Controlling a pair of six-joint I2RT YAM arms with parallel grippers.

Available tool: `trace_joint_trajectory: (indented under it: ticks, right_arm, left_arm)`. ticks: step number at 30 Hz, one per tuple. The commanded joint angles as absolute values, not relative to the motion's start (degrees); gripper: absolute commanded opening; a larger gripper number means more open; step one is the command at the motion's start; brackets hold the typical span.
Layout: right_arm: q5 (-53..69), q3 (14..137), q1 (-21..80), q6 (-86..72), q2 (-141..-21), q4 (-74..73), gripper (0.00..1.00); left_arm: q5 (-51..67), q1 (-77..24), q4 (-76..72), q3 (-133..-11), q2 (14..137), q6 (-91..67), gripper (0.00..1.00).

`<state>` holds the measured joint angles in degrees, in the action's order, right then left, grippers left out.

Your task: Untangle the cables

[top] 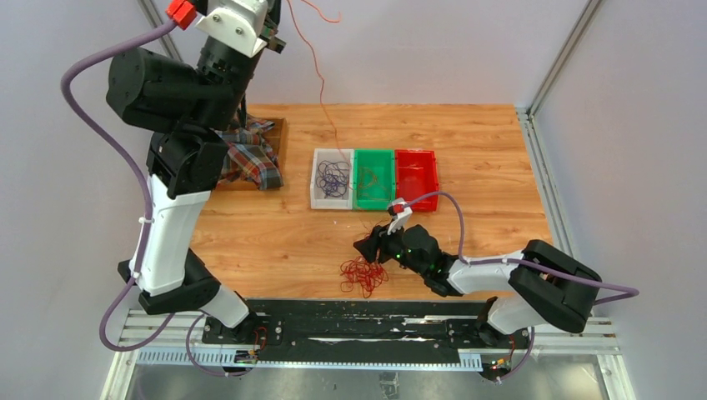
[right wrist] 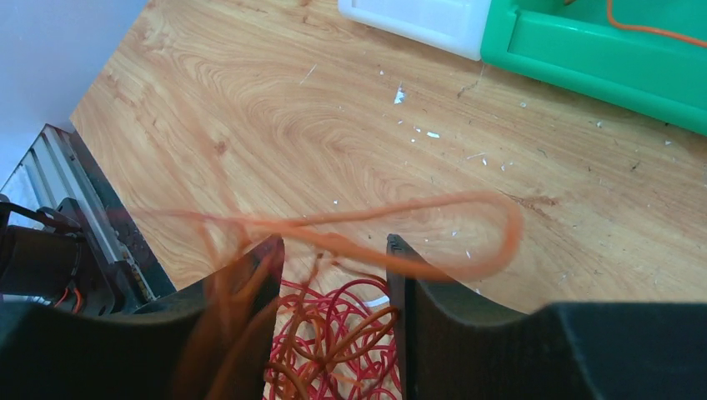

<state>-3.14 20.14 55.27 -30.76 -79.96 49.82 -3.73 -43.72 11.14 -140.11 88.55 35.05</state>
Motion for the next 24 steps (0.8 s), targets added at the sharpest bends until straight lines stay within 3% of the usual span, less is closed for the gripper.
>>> trace_joint_trajectory:
  ticks: [1,13,24]
  right_arm:
    - [-4.6,19.8,56.5,-31.7,-81.0,50.8,0.49]
    - [-5.8,19.6,56.6,-31.7,-78.9,48.8,0.47]
    - [-8.0,21.0,56.5,-29.6,-68.0,41.4,0.42]
  left_arm:
    - [-3.8,-44.2,1.4,-141.0,88.5,39.6,0.0]
    - [-0.9,-44.2,0.8,-141.2,88.7,42.1,0.0]
    - [3.1,-44.3,7.0,-134.2,85.7,37.1,0.0]
